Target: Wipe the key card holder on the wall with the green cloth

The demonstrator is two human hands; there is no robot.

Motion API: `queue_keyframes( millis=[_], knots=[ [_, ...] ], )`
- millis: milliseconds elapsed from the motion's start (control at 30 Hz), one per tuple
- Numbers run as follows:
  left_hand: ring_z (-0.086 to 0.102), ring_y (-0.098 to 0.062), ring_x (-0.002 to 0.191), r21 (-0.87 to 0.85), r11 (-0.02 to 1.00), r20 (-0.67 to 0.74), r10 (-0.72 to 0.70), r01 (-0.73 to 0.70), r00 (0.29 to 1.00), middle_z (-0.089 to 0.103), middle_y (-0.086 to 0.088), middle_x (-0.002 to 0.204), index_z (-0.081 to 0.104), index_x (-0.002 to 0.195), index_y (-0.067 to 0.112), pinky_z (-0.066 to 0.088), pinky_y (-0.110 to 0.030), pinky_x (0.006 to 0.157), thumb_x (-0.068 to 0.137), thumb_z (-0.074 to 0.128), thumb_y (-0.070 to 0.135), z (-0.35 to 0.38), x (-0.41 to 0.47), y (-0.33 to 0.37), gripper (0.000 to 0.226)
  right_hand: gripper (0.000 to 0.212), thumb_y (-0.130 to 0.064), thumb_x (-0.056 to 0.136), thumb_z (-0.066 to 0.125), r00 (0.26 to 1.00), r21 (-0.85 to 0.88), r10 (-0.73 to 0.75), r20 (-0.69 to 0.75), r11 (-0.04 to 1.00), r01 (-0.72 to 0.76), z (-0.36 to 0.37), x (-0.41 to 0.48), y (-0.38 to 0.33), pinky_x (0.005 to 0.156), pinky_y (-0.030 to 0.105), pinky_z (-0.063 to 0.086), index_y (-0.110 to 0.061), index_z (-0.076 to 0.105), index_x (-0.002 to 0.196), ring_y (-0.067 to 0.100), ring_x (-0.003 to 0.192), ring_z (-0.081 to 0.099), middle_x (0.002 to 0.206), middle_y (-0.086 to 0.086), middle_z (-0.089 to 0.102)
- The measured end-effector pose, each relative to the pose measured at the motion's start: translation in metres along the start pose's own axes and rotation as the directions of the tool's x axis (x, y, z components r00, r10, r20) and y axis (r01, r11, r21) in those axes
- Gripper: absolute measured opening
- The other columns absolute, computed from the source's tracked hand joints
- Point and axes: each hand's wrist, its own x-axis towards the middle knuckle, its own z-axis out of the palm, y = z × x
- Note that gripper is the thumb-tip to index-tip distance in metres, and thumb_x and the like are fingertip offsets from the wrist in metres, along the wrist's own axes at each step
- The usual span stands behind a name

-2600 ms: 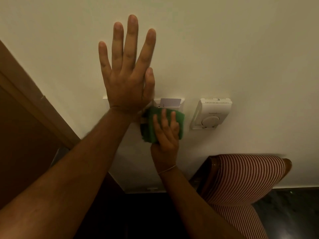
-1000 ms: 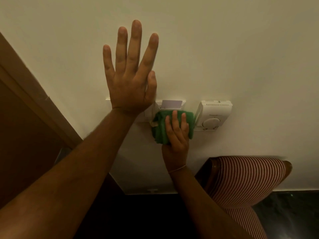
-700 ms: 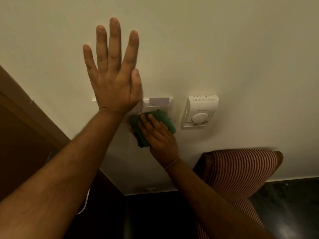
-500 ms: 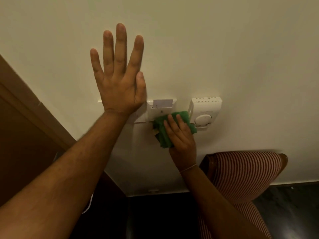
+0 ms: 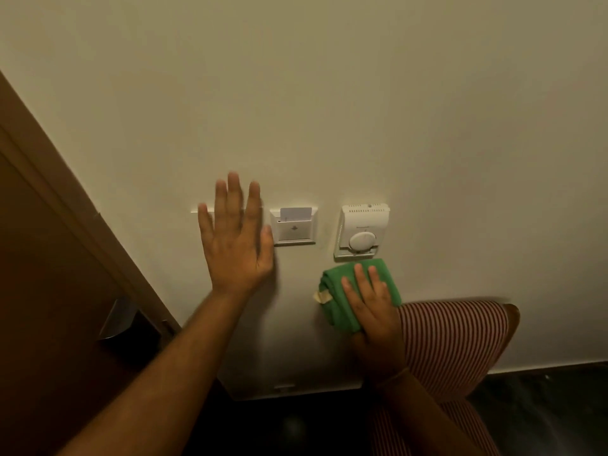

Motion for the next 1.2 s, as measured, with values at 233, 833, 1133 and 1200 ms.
queue_keyframes(
  millis=[233,833,1133,1200],
  knots=[
    [-0.008,-0.022,0.176,-0.117,0.992,0.332,0.000,0.041,0.943,-0.008,-0.004,0.189,0.005,0.182,0.026,-0.006,-0.045,0.140,0.110,0.036,0.045,0.030,-0.154,0.077,0.080,0.079,0.012,0.082,0.065,0.972,-0.100,0.196,0.127,0.978,-0.184,-0.040,-0.060,0.061,0.136,0.042,0.009,-0.010,0.048,0.156,0.027,0.164,0.018,0.169,0.012,0.035],
    [0.022,-0.026,0.174,-0.077,0.996,0.854,0.084,-0.034,0.513,0.022,-0.004,0.188,0.033,0.178,0.020,0.021,-0.056,0.139,0.112,0.037,0.050,0.129,-0.482,0.161,0.072,0.060,-0.026,0.108,0.057,0.303,-0.398,0.588,0.750,0.767,-0.502,0.061,-0.404,0.197,0.134,0.044,0.006,-0.018,0.036,0.163,0.030,0.162,0.021,0.172,0.006,0.029],
    [0.018,-0.026,0.174,0.000,0.993,0.889,0.053,-0.114,0.455,0.016,-0.005,0.189,0.029,0.179,0.020,0.013,-0.051,0.140,0.113,0.036,0.052,0.128,-0.482,0.125,0.073,0.096,-0.060,0.101,0.053,-0.008,-0.558,0.575,0.818,0.791,-0.249,0.088,-0.436,0.214,0.134,0.054,0.003,-0.024,-0.003,0.169,0.033,0.165,-0.006,0.177,0.008,-0.008],
    [0.016,-0.026,0.175,0.014,0.994,0.872,0.040,-0.106,0.488,0.011,-0.004,0.190,0.027,0.180,0.020,0.011,-0.050,0.140,0.113,0.041,0.051,0.121,-0.461,0.121,0.075,0.098,-0.067,0.100,0.050,0.002,-0.550,0.564,0.826,0.806,-0.218,0.079,-0.411,0.203,0.133,0.055,0.004,-0.023,-0.005,0.169,0.031,0.165,-0.006,0.177,0.006,-0.008]
  ],
)
